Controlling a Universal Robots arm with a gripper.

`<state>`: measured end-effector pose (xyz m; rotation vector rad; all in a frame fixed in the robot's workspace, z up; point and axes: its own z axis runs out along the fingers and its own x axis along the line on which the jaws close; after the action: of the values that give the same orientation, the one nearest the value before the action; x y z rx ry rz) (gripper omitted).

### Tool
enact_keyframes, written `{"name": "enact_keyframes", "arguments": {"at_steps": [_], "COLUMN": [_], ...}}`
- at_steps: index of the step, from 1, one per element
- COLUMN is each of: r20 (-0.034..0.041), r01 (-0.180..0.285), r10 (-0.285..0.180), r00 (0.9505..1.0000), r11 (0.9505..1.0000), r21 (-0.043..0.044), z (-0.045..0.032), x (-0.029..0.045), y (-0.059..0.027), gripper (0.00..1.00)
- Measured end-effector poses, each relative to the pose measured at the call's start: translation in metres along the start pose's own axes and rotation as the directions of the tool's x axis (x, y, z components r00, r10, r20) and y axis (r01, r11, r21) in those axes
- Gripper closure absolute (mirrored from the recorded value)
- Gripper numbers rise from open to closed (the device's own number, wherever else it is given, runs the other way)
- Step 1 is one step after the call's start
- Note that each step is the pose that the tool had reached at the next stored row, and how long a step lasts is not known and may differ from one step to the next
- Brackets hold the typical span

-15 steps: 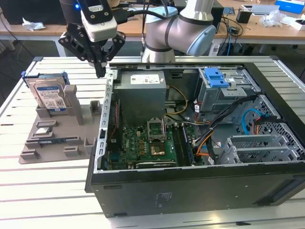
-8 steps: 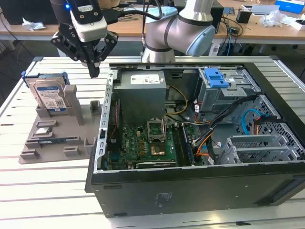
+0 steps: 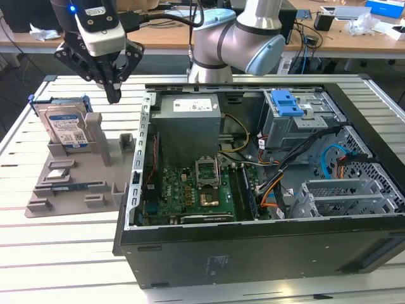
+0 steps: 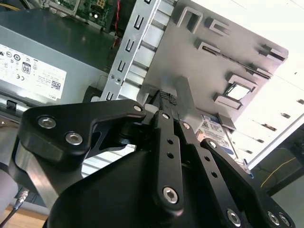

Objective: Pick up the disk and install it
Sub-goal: 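Reach for the disk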

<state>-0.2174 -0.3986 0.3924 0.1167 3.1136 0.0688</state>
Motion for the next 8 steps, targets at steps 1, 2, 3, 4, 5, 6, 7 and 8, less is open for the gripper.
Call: {"name": "enact_keyframes", "arguments": {"at_steps": [1,2,3,4,5,6,7,8], "r20": [0.0000,-0.0001,-0.0001,0.0000,0.0000,0.0000,0.0000,0.0000], "r01": [0.000,0.000,0.000,0.000,0.000,0.000,0.000,0.000], "r10": [0.000,0.000,0.000,0.000,0.000,0.000,0.000,0.000], "r00": [1.0000,1.0000,1.0000,1.0000,1.0000,1.0000,1.0000,1.0000], "r11": [1.0000,1.0000,1.0000,1.0000,1.0000,1.0000,1.0000,1.0000], "r21": [0.0000,0.0000,0.0001,0.0000,0.0000,0.0001,0.0001,0.0001], "z": [0.0000,0.0000,0.0000,0.0000,0.0001,0.0002,0.0003,0.0003], "x": [0.0025,0.0039,0.0057,0.0082,0.0106,0.0137,0.0157,0.0172], "y": [-0.0001,-0.0001,-0.0001,-0.0003,-0.0003,-0.0001,0.0004,0.0007], "gripper": [0.89,0.89,0.89,0.89,0.89,0.89,0.89,0.89]}}
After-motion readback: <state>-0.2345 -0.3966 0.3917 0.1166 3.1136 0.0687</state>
